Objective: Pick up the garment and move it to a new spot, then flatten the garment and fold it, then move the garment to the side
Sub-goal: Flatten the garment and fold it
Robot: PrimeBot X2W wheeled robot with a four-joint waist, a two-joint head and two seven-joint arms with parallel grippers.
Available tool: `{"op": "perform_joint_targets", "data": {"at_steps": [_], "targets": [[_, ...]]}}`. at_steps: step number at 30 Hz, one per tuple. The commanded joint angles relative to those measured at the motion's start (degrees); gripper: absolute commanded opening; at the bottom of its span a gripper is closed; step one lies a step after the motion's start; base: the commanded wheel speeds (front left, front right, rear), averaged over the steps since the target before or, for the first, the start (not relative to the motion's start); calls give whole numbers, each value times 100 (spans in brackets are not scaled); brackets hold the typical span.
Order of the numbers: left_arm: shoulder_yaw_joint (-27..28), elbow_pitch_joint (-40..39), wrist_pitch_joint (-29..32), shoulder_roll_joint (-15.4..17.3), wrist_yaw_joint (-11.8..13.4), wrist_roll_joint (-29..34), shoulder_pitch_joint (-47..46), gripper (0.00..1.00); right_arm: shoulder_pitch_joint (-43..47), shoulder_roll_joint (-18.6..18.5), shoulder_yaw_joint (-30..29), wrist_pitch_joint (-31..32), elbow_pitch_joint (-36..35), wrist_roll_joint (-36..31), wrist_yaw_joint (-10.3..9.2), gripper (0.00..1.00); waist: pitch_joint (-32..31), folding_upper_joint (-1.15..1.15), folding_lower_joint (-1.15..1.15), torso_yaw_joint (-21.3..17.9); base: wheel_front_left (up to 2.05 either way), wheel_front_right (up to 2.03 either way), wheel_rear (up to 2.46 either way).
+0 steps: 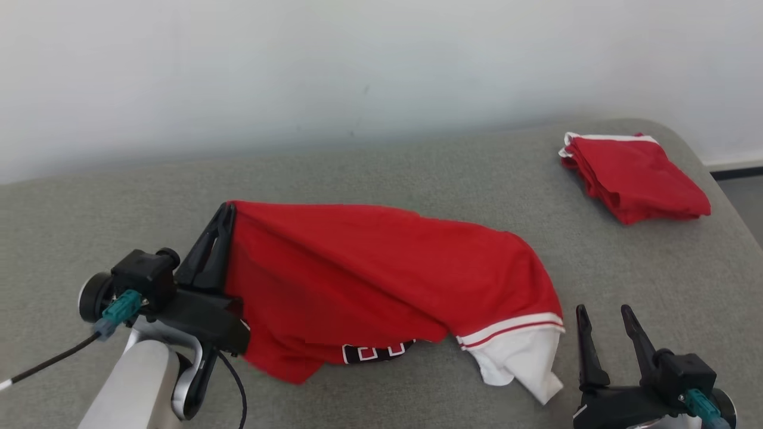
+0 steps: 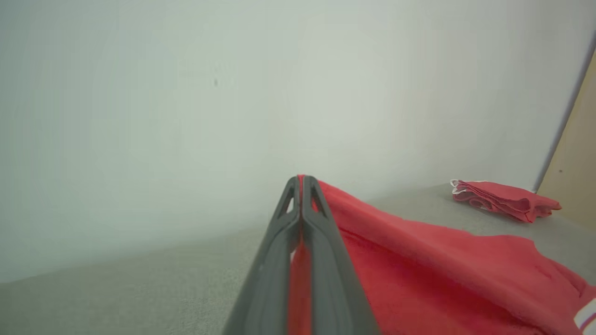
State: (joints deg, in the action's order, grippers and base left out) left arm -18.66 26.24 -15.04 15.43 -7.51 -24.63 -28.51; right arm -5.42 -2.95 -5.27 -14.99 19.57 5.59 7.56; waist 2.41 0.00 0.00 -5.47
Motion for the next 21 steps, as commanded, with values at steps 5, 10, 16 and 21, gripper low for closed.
{"op": "perform_joint_targets", "data": {"at_steps": [5,10,16,21], "targets": [[-191,-642,-19,162,6,-168,636,0,229,12,-20,-21,16,112,-12,100,-237,0,0,321,0,0,0],[-307,-1172,-19,171,6,-407,1550,0,368,9,-112,-21,19,159,-12,100,-298,0,0,533,0,0,0],[-425,-1571,-8,110,15,-699,2542,0,460,10,-233,-21,62,124,-12,100,-366,0,0,842,0,0,0],[-325,-1561,-3,186,50,-950,3033,0,476,9,-235,-22,100,122,-12,100,-401,0,0,1021,0,0,0]]}}
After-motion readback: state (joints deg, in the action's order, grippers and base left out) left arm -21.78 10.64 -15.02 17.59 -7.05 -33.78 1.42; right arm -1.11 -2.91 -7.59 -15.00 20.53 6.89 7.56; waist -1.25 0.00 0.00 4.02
